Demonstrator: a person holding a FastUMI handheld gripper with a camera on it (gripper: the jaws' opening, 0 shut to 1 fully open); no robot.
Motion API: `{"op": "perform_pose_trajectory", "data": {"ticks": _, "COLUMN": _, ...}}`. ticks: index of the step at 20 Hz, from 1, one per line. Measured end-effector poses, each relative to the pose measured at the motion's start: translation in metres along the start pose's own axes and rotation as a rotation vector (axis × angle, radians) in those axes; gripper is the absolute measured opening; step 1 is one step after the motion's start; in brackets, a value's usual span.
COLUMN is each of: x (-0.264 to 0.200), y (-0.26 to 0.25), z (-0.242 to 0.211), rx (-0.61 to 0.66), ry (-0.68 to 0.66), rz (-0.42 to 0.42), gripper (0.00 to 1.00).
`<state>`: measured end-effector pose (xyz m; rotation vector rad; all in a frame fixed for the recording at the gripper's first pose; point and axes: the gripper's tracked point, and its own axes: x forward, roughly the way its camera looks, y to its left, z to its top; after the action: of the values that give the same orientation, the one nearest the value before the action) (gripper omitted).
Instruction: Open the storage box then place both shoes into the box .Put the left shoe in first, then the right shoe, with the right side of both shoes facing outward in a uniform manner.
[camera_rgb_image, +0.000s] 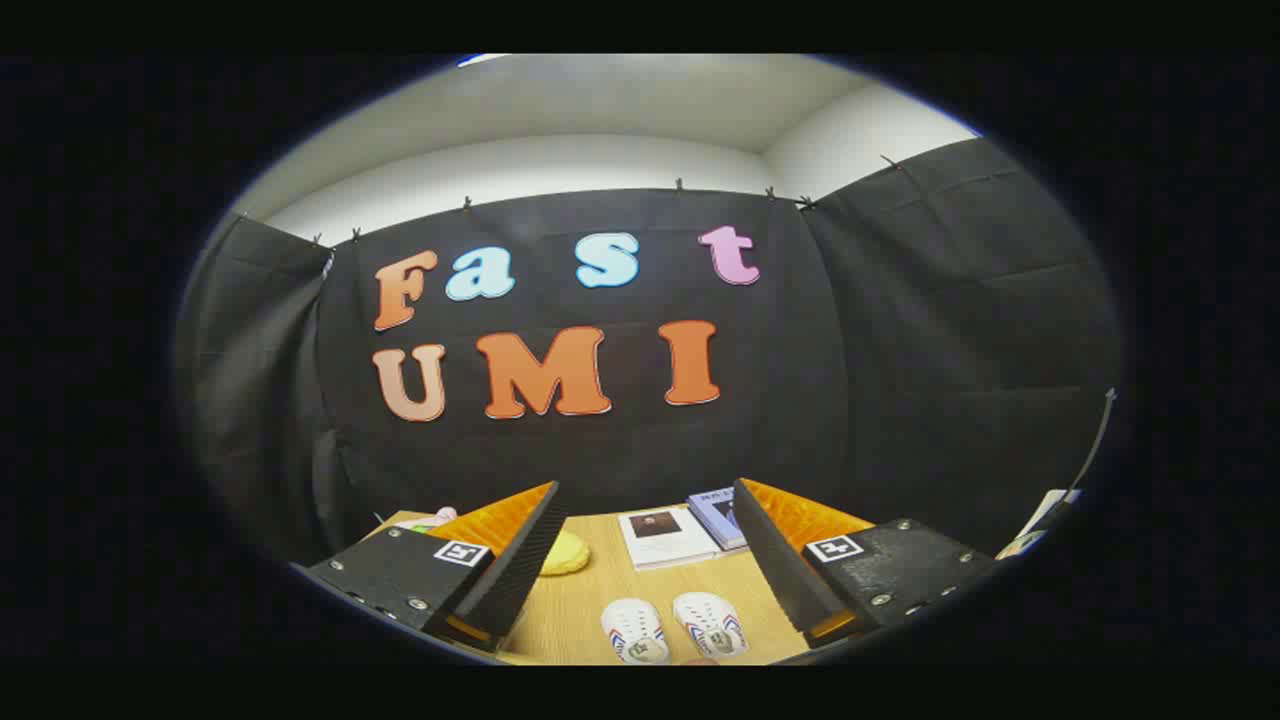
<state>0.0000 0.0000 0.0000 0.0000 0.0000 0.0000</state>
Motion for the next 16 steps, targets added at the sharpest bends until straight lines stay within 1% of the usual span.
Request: {"op": "perform_pose_trajectory", "data": {"ticks": 16, "x": -0.002, "y": 0.010, "z": -0.008, "rx": -0.015, "ry": 0.026, "rz": 0.018, "gripper": 0.99}}
